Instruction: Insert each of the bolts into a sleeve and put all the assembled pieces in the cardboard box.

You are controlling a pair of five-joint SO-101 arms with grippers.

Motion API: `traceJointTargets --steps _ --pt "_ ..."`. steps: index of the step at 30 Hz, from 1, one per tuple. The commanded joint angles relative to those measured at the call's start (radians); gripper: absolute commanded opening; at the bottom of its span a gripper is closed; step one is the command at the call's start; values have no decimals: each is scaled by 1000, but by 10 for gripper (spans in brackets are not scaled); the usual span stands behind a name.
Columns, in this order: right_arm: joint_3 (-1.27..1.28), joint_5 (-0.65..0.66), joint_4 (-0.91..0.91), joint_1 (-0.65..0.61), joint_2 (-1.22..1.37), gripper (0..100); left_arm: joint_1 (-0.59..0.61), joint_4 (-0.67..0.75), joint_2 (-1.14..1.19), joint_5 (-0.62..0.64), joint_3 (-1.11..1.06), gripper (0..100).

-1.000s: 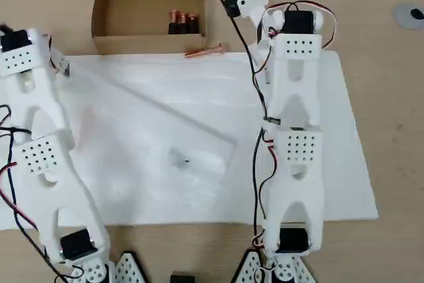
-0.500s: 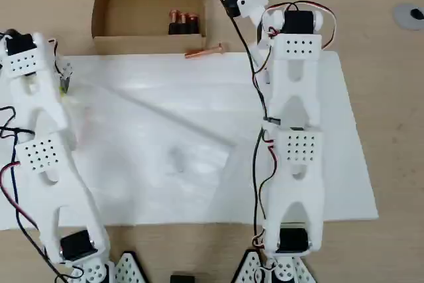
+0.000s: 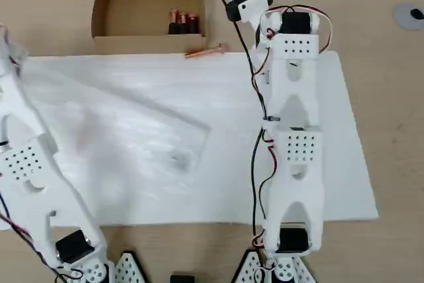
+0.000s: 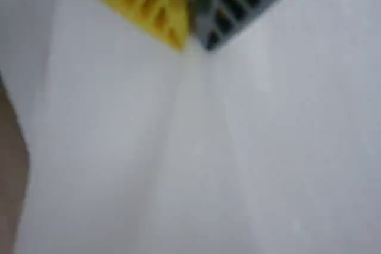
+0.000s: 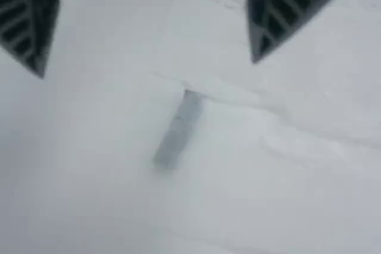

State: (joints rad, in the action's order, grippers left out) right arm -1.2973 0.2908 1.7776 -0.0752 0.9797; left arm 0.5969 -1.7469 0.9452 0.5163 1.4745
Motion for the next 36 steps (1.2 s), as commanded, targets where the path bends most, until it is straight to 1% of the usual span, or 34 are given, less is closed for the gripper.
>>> traceJointTargets --steps 1,4,7,9,11,19,23,30,33,35,36 --pt "1 -8 12 -15 -105 260 84 2 -131 8 54 4" --pt "1 -8 12 -15 -105 260 184 72 -117 115 49 5" --pt "1 -8 12 -15 -105 260 298 198 -58 224 46 6" --pt "1 -8 12 -15 -105 260 368 265 -22 249 54 6" --pt "1 -6 12 -15 -105 260 430 304 -5 253 54 6" --pt "7 -6 12 -15 -105 260 658 315 -2 250 54 6" --pt "7 -6 12 -15 -105 260 743 310 -5 233 55 6" --pt "8 -3 12 -15 -105 260 895 315 -7 232 201 6" --pt "8 -2 12 -15 -104 260 922 308 -27 232 196 6" --pt "8 -2 12 -15 -104 260 910 270 -33 222 190 7" --pt "8 -2 11 -15 -102 260 884 244 -33 204 189 7"
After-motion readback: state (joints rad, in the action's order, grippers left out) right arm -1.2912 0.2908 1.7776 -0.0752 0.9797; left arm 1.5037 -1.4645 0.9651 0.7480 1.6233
